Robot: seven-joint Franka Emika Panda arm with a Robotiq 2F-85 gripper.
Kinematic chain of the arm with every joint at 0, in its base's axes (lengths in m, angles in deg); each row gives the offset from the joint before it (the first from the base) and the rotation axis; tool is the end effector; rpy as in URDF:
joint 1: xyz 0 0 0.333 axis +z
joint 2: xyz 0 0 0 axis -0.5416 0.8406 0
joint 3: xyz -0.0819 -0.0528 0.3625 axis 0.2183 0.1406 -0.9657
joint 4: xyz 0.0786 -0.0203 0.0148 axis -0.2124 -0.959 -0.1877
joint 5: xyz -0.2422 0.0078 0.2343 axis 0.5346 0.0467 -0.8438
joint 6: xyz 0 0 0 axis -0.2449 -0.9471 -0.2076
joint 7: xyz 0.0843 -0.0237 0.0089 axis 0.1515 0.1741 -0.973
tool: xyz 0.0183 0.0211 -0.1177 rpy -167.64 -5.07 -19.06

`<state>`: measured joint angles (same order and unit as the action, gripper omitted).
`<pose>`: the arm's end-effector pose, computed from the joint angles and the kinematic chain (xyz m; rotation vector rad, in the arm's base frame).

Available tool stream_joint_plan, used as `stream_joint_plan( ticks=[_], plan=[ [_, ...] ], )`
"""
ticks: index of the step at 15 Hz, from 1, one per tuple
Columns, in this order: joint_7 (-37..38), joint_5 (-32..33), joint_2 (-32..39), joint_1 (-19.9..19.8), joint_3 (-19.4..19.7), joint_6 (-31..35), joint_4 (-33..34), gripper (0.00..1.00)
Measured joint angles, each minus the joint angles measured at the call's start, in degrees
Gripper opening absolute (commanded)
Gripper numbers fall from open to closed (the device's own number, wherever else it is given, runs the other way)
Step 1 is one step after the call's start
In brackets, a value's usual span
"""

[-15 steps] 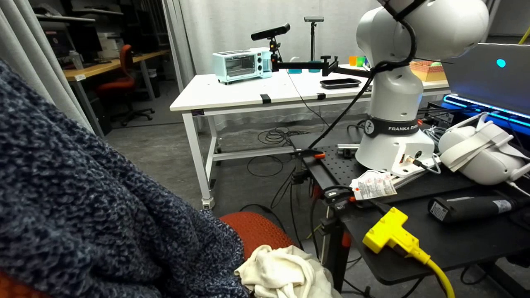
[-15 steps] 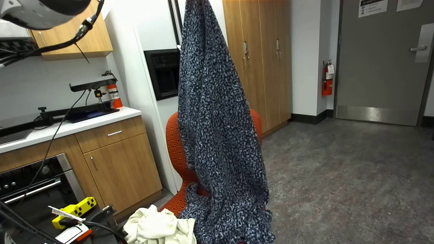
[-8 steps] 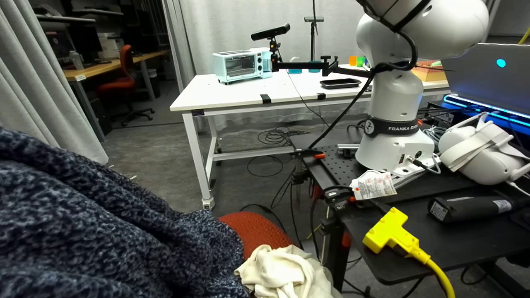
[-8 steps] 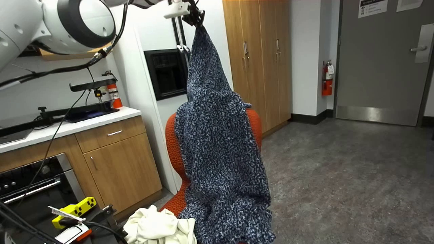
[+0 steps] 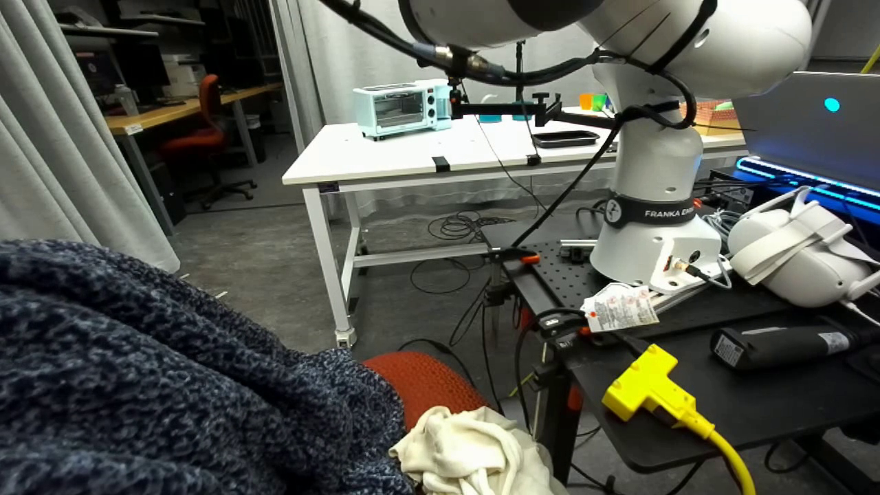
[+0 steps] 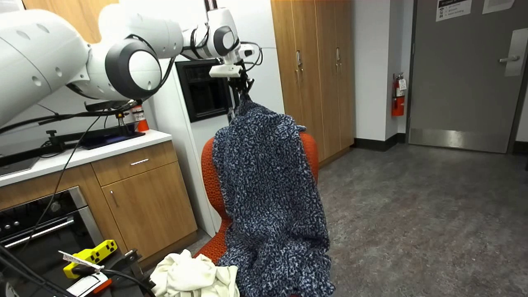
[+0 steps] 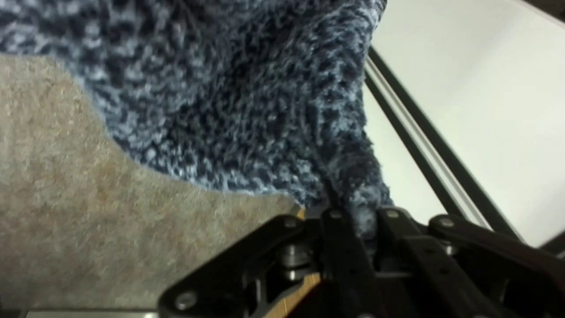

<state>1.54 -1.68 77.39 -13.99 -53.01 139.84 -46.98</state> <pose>0.7733 0.2971 0.4542 -2.8520 -0.3942 -0.6273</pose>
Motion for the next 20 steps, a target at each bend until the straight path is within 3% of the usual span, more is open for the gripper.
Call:
stream_joint_plan(
  ticks=[6, 8, 12, 20],
  plan=[
    [-2.28, -0.65, 5.38, 0.46, -0.36, -6.9, 0.34, 0.89],
    [-3.53, -0.21, 5.36, 1.17, -0.05, -8.65, 0.69, 1.0],
    [-4.94, 1.48, 3.11, 3.49, 1.0, -11.57, 0.86, 1.0],
    [-6.22, 6.96, -6.03, 6.54, 4.38, -24.07, 0.88, 1.0]
  ],
)
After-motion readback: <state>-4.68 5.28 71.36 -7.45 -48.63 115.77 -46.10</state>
